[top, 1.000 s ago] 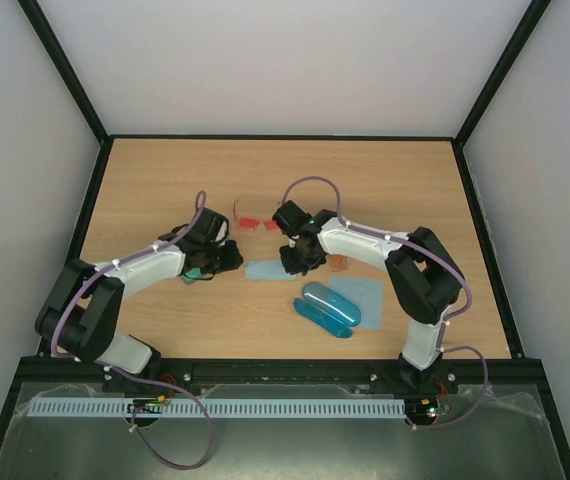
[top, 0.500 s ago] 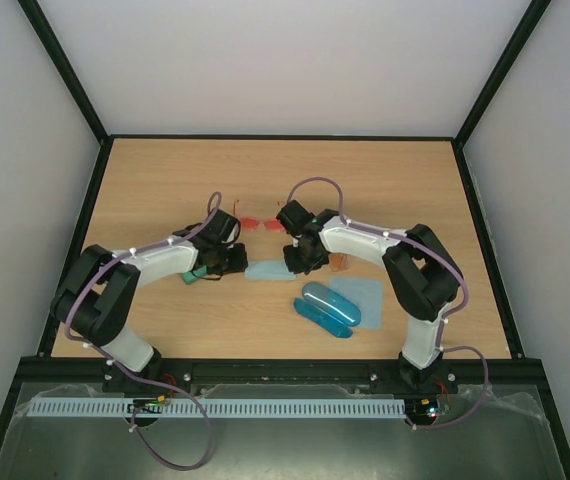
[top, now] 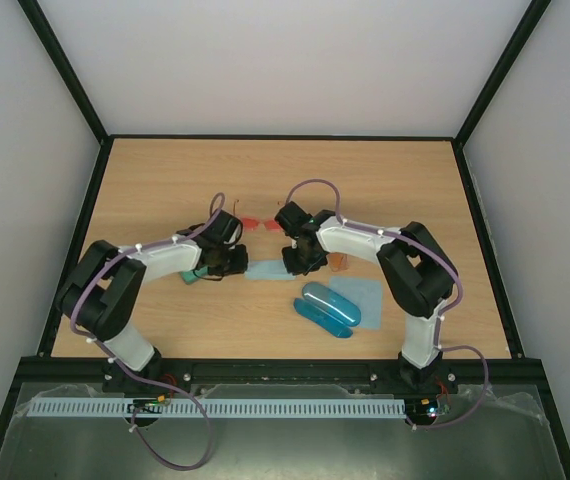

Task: Organize the sunglasses
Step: Adjust the glasses cleaning cloth at the center of the board.

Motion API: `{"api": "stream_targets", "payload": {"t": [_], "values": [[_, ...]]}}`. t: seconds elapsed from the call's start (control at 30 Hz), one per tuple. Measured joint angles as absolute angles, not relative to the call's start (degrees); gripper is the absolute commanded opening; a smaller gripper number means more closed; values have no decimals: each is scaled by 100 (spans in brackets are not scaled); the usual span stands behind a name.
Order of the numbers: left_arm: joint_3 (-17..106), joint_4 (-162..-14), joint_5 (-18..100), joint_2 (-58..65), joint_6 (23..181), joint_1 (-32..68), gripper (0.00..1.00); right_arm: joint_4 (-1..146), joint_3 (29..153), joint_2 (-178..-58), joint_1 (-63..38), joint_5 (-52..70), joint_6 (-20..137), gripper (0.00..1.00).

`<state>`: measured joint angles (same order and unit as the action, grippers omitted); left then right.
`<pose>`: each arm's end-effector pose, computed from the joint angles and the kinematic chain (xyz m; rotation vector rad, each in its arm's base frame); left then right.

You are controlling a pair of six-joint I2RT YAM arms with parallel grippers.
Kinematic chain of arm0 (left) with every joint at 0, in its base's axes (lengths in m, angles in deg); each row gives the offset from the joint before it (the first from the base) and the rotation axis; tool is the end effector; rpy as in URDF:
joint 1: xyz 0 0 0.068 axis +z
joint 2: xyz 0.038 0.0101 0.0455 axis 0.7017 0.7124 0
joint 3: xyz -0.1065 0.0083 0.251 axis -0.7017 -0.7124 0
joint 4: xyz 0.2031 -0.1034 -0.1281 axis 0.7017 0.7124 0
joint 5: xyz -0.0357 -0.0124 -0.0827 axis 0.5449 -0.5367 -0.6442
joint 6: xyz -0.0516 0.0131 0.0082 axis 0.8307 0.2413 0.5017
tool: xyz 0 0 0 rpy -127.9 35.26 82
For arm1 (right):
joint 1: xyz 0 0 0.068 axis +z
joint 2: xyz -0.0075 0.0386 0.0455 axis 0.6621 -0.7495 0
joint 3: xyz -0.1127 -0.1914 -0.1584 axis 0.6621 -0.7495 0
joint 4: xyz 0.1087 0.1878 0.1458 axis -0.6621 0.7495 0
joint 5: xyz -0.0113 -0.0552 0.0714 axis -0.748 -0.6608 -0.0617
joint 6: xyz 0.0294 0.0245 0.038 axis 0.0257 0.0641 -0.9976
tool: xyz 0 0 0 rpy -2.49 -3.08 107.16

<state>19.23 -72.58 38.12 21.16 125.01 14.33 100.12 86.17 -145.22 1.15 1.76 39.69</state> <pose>0.2581 -0.1582 0.1479 -0.0429 2.7268 -0.6204 0.2791 0.2566 0.1627 -0.4026 2.7409 0.3363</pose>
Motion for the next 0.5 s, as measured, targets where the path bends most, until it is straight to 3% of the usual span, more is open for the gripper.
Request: {"api": "stream_targets", "payload": {"t": [0.5], "values": [[1933,-7260,3858,2203,12515,1336,7,9994,8696,-14559,115,205,3991,7]]}}
